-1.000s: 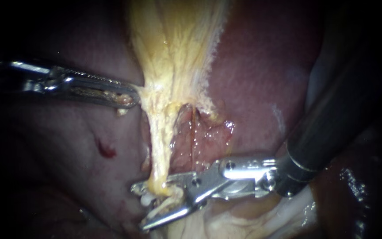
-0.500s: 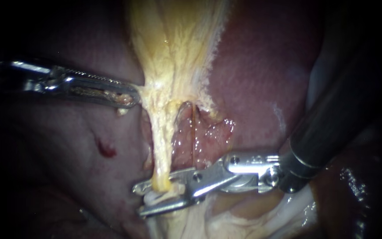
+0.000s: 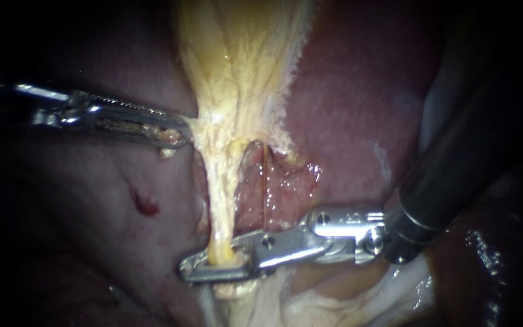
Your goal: Clipping second clip left tube
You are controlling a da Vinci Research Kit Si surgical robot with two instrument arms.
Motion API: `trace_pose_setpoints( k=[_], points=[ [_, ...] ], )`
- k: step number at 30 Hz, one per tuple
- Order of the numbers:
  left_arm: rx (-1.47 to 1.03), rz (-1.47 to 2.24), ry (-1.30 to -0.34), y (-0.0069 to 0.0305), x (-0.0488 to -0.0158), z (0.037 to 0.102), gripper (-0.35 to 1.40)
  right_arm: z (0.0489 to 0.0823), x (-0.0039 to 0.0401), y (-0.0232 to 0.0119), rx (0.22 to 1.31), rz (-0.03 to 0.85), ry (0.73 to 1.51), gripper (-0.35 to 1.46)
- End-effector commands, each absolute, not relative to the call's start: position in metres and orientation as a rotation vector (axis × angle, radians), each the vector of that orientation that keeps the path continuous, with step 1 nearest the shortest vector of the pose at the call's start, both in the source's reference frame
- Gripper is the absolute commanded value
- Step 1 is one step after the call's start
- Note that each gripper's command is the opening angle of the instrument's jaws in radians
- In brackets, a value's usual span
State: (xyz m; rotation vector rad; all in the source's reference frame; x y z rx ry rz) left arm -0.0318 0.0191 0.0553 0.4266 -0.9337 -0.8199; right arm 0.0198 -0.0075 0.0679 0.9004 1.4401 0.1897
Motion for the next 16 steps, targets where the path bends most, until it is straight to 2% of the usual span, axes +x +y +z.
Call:
trace_pose_setpoints(
  k=[1,16],
  points=[
    [0.427,-0.820,-0.934,0.0191,-0.0318,0.0553,-0.35,0.0678,0.0199,-0.0074,0.903,0.190,1.439,-0.35],
    [0.427,-0.820,-0.934,0.0191,-0.0318,0.0554,-0.35,0.0678,0.0197,-0.0074,0.908,0.191,1.431,-0.35]
  ],
)
